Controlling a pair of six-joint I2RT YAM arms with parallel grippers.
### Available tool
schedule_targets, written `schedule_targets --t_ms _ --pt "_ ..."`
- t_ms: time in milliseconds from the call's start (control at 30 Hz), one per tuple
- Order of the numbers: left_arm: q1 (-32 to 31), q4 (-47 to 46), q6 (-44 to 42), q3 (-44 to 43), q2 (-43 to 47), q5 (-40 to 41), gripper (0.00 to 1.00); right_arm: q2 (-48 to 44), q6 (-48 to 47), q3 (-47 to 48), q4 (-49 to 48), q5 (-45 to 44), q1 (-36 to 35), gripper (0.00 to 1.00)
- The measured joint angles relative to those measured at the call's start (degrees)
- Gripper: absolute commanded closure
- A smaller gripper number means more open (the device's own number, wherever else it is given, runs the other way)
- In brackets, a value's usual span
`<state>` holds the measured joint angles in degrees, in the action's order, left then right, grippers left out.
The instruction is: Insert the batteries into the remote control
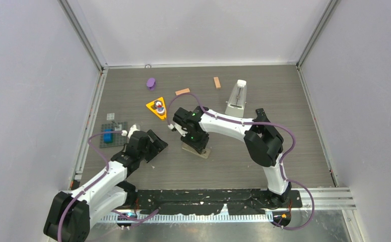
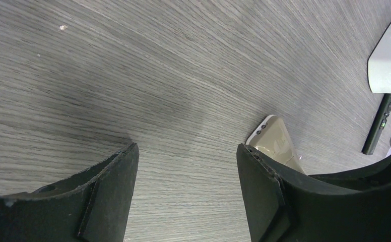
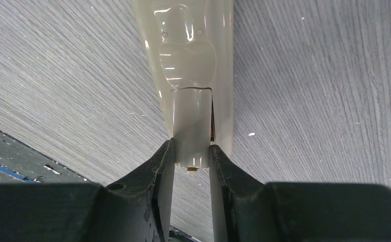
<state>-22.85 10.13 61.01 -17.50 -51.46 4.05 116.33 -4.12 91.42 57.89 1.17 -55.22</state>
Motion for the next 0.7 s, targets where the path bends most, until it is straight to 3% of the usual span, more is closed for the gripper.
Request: schedule_targets --t_ms 400,700 --pt "0.0 0.0 0.0 0.0 0.0 0.0 0.28 1.09 -0.17 0.35 -0.46 -0.59 -0.02 0.56" --pt "0.0 -0.04 -0.02 0.0 0.0 0.0 0.28 1.31 0.66 0.35 -1.77 -3.45 -0.02 0.33"
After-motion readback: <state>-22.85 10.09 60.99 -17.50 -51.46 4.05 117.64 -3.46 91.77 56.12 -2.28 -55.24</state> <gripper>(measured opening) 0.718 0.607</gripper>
